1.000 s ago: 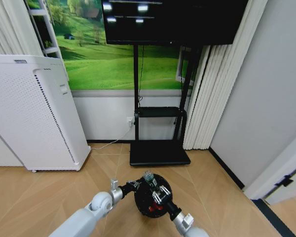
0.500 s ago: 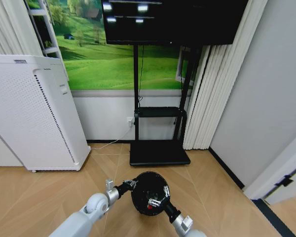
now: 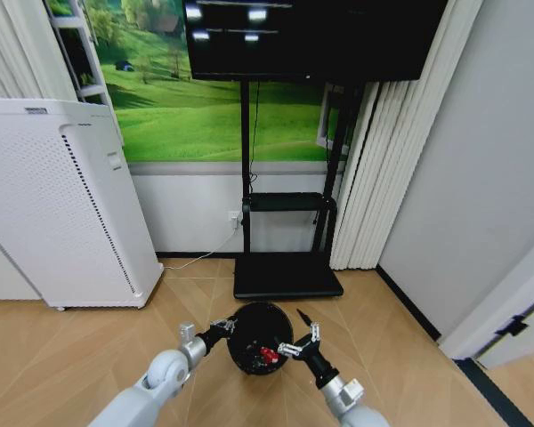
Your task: Pick up the trash bin and place the garbage on the floor into it.
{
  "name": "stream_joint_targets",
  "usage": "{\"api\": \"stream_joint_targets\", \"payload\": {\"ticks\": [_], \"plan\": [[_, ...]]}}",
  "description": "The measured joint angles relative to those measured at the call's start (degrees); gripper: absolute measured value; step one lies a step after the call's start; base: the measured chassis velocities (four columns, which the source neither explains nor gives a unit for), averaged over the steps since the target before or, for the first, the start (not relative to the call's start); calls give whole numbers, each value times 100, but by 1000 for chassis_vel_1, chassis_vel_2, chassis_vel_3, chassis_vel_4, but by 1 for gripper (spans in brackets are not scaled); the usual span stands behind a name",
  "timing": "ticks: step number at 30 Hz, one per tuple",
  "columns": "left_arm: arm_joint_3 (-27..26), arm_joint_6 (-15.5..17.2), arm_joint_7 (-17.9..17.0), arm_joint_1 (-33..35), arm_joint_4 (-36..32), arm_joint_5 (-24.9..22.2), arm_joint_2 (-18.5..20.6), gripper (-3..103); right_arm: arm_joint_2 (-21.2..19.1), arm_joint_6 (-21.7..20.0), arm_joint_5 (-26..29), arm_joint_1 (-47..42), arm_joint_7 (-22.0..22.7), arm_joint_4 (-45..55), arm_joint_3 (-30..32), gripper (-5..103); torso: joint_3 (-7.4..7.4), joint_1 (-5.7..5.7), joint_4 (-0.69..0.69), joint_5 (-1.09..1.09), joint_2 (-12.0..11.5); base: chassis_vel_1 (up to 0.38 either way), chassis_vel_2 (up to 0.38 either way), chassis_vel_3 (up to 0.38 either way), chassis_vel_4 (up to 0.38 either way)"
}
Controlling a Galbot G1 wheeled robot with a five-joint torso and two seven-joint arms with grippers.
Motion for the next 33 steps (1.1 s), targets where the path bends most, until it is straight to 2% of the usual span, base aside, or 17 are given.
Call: {"api": "stream_joint_targets", "payload": {"ticks": [3, 4, 5, 7, 8, 9, 10, 11, 12, 14, 16, 17, 18, 21, 24, 27, 33], "plan": [[-741, 110, -763, 570, -430, -86, 123, 7, 116, -324, 393, -152, 577, 69, 256, 100, 0, 0, 0, -1, 0, 0, 0, 0, 0], [-1167, 285, -1394, 825, -651, -302, 106, 7, 217, -521, 578, -212, 828, 75, 443, 100, 0, 0, -2, 0, 0, 0, 0, 0, 0], [-1167, 285, -1394, 825, -651, -302, 106, 7, 217, -521, 578, -212, 828, 75, 443, 100, 0, 0, -2, 0, 0, 0, 0, 0, 0], [-1776, 583, -2249, 1177, -1005, -885, -7, 7, 307, -668, 731, -211, 1122, 77, 659, 100, 0, 0, -2, -1, 0, 0, 0, 0, 0], [-1776, 583, -2249, 1177, -1005, -885, -7, 7, 307, -668, 731, -211, 1122, 77, 659, 100, 0, 0, -2, -1, 0, 0, 0, 0, 0], [-2097, 708, -2584, 1378, -1184, -1228, -78, 7, 320, -724, 783, -210, 1217, 84, 753, 100, 0, 0, -1, -1, 0, 0, 0, 0, 0], [-2097, 708, -2584, 1378, -1184, -1228, -78, 7, 320, -724, 783, -210, 1217, 84, 753, 100, 0, 0, -1, -1, 0, 0, 0, 0, 0], [-2643, 845, -2908, 1710, -1423, -1628, -202, 7, 320, -785, 861, -243, 1281, 129, 901, 100, 0, 0, -1, -2, 0, 0, 0, 0, 0], [-3020, 936, -2995, 1979, -1579, -1804, -281, 7, 319, -801, 898, -305, 1289, 181, 1042, 100, -1, 0, -1, -1, 0, 0, 0, 0, 0], [-3623, 1053, -3009, 2535, -1826, -1941, -443, 7, 340, -812, 928, -407, 1267, 269, 1228, 100, 0, 0, -3, -2, 0, 0, 0, 0, 0], [-3832, 1083, -2980, 2757, -1902, -1960, -514, 7, 359, -812, 949, -431, 1266, 302, 1265, 100, -1, 0, -1, -3, 0, 0, 0, 0, 0], [-4177, 1103, -2877, 3105, -1972, -1956, -627, 7, 405, -814, 997, -459, 1265, 357, 1281, 100, -1, 0, -1, 0, 0, 0, 0, 0, 0], [-4177, 1103, -2877, 3105, -1972, -1956, -627, 7, 405, -814, 997, -459, 1265, 357, 1281, 100, -1, 0, -1, 0, 0, 0, 0, 0, 0], [-4847, 1085, -2620, 3687, -1975, -1907, -794, 7, 466, -820, 1051, -494, 1261, 431, 1203, 100, 0, 0, 0, 0, 0, 0, 0, 0, 0], [-5048, 1029, -2493, 3864, -1930, -1869, -842, 7, 472, -820, 1044, -483, 1257, 429, 1150, 100, 0, 0, -4, 0, 0, 39, 31, -29, -27], [-5399, 850, -2078, 4190, -1659, -1673, -929, 7, 480, -807, 1032, -365, 1248, 319, 978, 100, 0, 0, 0, -1, 0, 83, 95, -94, -76], [-5440, 842, -2000, 4207, -1536, -1577, -973, 7, 491, -749, 1021, -318, 1238, 213, 920, 100, 0, 0, -2, -1, 0, 156, 157, -158, -154]]}}
